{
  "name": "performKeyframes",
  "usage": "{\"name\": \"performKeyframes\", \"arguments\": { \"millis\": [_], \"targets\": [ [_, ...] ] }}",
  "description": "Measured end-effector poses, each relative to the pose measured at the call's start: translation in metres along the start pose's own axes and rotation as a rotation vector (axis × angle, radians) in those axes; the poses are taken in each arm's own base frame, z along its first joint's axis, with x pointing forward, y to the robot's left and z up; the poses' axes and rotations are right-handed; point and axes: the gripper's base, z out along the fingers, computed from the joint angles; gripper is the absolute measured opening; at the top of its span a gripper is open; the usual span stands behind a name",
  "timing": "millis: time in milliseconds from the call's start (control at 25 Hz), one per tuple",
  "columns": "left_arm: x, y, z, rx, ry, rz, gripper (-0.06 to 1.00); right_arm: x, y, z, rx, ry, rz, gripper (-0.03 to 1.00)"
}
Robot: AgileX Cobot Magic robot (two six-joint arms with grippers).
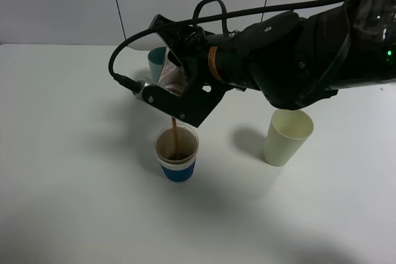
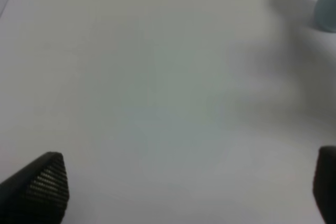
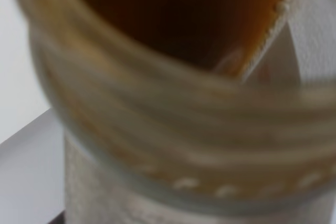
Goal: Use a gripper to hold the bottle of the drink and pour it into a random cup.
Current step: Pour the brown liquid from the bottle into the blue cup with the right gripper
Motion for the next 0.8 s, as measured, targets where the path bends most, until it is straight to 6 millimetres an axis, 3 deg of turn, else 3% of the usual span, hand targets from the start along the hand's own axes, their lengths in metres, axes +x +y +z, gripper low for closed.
{"name": "performKeyframes", "arguments": {
  "millis": [800],
  "targets": [
    [0.0000, 0.0000, 0.0000, 0.000, 0.000, 0.000, 0.93, -0.0011, -0.0014, -0.0011, -0.003, 0.017, -0.006, 0.37]
  ]
}}
